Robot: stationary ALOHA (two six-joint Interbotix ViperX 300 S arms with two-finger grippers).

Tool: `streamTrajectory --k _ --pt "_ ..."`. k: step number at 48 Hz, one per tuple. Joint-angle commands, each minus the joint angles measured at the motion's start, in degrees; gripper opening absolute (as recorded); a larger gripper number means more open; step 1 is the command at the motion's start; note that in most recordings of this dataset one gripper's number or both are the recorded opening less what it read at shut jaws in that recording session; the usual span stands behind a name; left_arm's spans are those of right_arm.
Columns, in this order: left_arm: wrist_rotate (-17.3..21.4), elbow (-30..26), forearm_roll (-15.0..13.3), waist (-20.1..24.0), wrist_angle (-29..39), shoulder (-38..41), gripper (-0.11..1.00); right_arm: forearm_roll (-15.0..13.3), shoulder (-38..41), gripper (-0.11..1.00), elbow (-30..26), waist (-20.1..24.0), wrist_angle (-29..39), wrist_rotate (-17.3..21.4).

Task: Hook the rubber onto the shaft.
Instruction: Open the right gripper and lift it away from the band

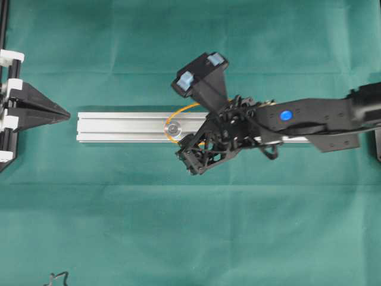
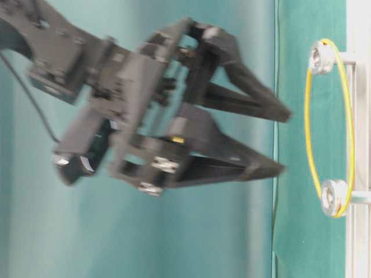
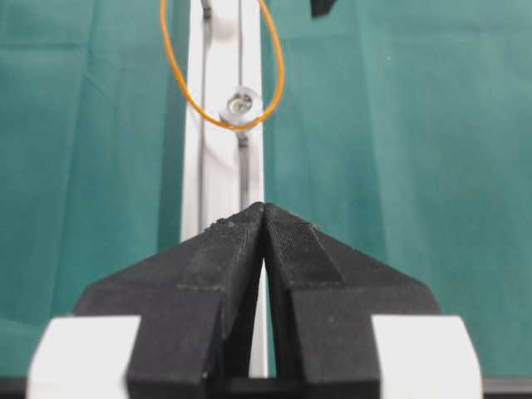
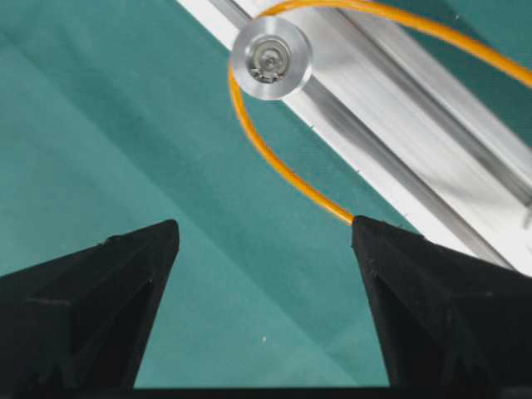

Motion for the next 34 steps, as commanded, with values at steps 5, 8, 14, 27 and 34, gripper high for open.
streamTrajectory --k 5,8,14,27,34 --pt "0.1 -1.8 0.2 -0.3 -0.3 0.4 0.00 -0.8 -5.4 0.90 -1.1 -0.2 2.1 -0.8" --pt "0.1 -1.8 0.2 -0.3 -0.3 0.4 0.00 -0.8 -6.4 0.90 -1.1 -0.2 3.2 -1.1" --pt "0.1 -1.8 0.2 -0.3 -0.3 0.4 0.00 -0.8 -8.2 0.90 -1.1 -0.2 5.8 -1.2" --pt "0.0 -1.8 0.2 -0.3 -0.3 0.4 0.00 -0.8 -8.8 0.90 -1.0 -0.2 6.8 -2.5" --pt "0.0 -1.8 0.2 -0.3 -0.3 0.4 0.00 -0.8 -8.9 0.90 -0.9 -0.2 6.9 -2.6"
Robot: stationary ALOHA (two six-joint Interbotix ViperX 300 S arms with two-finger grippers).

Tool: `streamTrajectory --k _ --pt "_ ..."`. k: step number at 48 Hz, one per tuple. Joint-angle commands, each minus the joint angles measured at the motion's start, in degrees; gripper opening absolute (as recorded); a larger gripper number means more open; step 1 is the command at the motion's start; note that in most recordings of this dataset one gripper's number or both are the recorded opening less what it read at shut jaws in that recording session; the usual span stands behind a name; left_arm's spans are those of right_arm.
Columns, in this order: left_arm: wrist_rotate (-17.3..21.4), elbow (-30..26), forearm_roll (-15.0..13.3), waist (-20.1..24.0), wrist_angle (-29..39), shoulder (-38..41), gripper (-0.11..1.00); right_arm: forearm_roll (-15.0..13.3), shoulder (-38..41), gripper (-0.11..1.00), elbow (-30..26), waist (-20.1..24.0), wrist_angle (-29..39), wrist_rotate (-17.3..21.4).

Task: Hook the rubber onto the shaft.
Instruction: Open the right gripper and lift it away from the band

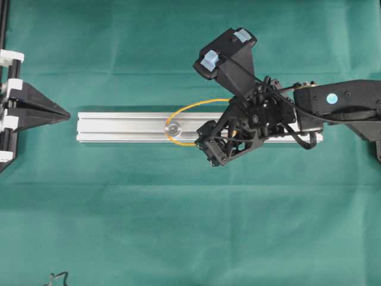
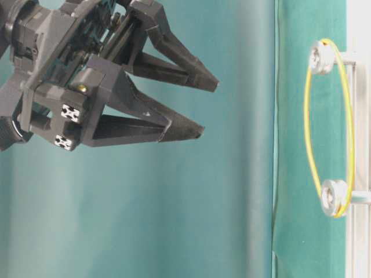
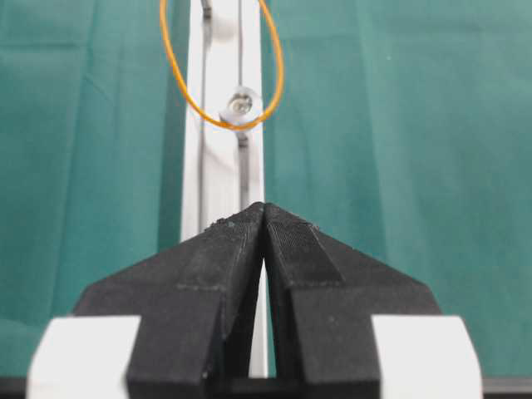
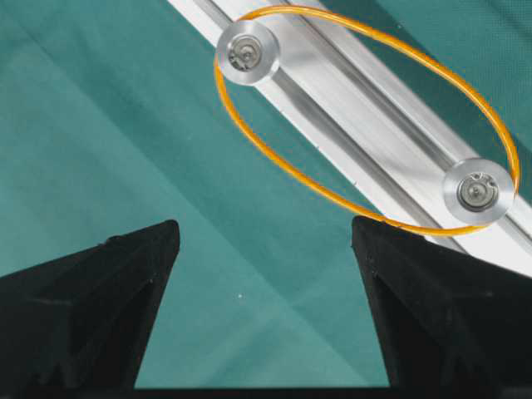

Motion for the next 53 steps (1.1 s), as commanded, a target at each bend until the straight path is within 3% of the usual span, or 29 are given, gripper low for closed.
streamTrajectory --k 1,6,20,32,45,53 --pt "0.0 -1.8 0.1 -0.2 -0.3 0.4 0.00 -0.2 -1.6 0.90 -0.9 0.0 0.0 -0.2" --pt "0.0 -1.9 0.1 -0.2 -0.3 0.4 0.00 -0.2 -1.7 0.90 -0.9 -0.1 -0.1 -1.0" --pt "0.0 -1.9 0.1 -0.2 -0.3 0.4 0.00 -0.2 -1.7 0.90 -0.9 -0.2 -0.1 -10.0" --pt "0.0 -1.9 0.1 -0.2 -0.3 0.4 0.00 -0.2 -1.7 0.90 -0.8 -0.4 0.0 -22.5" --pt "0.0 -1.9 0.1 -0.2 -0.3 0.4 0.00 -0.2 -1.7 0.90 -0.6 -0.4 0.1 -39.3" --pt "-0.1 -1.9 0.1 -0.2 -0.3 0.4 0.00 -0.2 -1.7 0.90 -0.5 -0.4 0.1 -44.2"
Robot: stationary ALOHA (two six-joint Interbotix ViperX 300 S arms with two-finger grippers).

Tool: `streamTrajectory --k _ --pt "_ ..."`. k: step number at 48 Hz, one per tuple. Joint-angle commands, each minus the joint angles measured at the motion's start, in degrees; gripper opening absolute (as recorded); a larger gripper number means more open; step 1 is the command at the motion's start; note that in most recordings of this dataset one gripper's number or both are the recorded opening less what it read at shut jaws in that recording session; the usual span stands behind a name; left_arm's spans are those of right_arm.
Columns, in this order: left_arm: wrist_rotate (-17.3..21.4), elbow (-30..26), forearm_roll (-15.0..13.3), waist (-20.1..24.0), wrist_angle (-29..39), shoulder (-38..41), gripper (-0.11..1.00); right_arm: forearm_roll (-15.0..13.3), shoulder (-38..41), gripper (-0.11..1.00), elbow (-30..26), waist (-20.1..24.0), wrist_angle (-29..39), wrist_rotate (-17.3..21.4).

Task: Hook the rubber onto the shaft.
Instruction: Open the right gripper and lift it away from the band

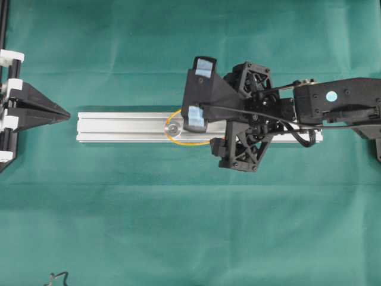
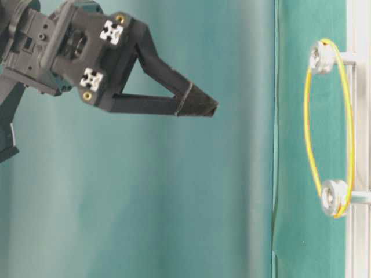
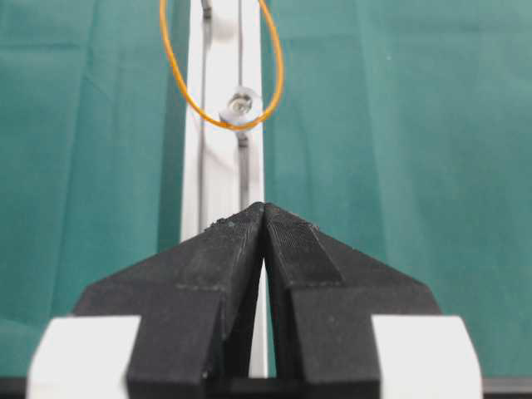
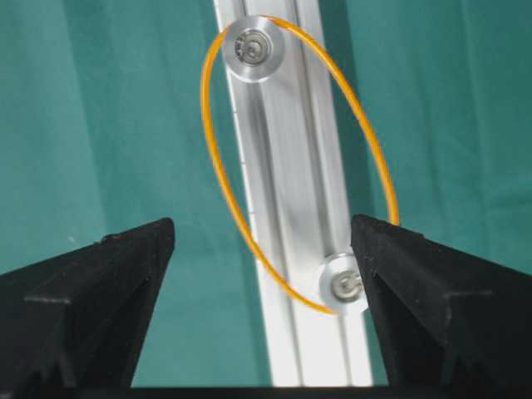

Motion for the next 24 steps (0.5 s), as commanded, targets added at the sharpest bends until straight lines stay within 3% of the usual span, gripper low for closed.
streamTrajectory --k 1,24 --pt "0.0 -1.9 0.2 -0.3 -0.3 0.4 0.00 -0.2 -1.5 0.90 -0.5 0.1 -0.3 -0.7" --pt "0.0 -1.9 0.2 -0.3 -0.3 0.4 0.00 -0.2 -1.7 0.87 -0.2 0.2 -0.7 -1.4"
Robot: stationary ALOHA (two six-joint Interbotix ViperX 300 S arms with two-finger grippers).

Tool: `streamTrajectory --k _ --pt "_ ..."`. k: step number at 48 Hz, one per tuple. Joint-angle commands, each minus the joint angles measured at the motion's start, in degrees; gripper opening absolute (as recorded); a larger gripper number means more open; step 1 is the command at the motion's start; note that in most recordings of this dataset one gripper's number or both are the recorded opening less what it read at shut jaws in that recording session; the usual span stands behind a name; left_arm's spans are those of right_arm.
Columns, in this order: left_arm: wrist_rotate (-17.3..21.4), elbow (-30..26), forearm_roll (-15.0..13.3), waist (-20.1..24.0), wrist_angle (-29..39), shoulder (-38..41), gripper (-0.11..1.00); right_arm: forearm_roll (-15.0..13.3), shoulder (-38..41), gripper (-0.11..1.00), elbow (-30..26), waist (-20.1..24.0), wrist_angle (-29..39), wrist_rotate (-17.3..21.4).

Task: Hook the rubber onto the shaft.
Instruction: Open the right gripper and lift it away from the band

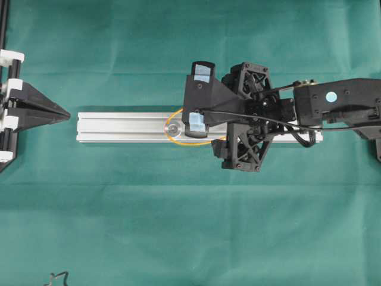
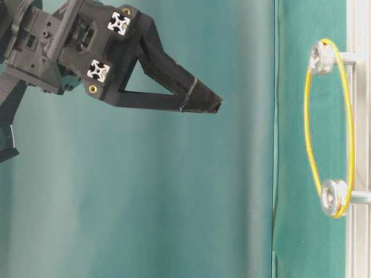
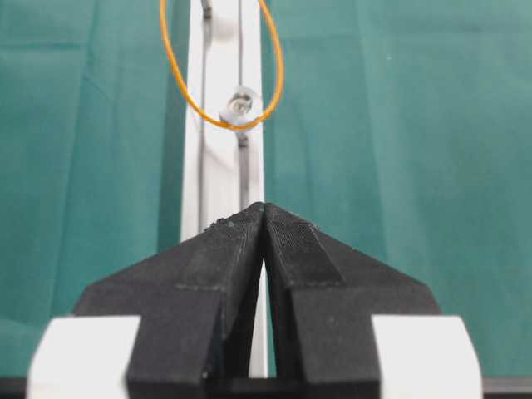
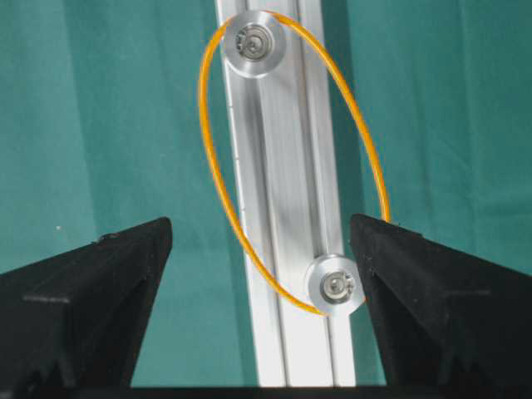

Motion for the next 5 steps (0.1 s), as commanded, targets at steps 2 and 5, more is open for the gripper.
streamTrajectory --k 2,5 --pt "0.0 -1.8 0.1 -0.3 -0.3 0.4 0.00 -0.2 -1.9 0.86 -0.3 0.0 -0.6 -0.2" --pt "0.0 -1.8 0.1 -0.3 -0.2 0.4 0.00 -0.2 -2.5 0.86 0.3 0.0 -1.2 -0.4"
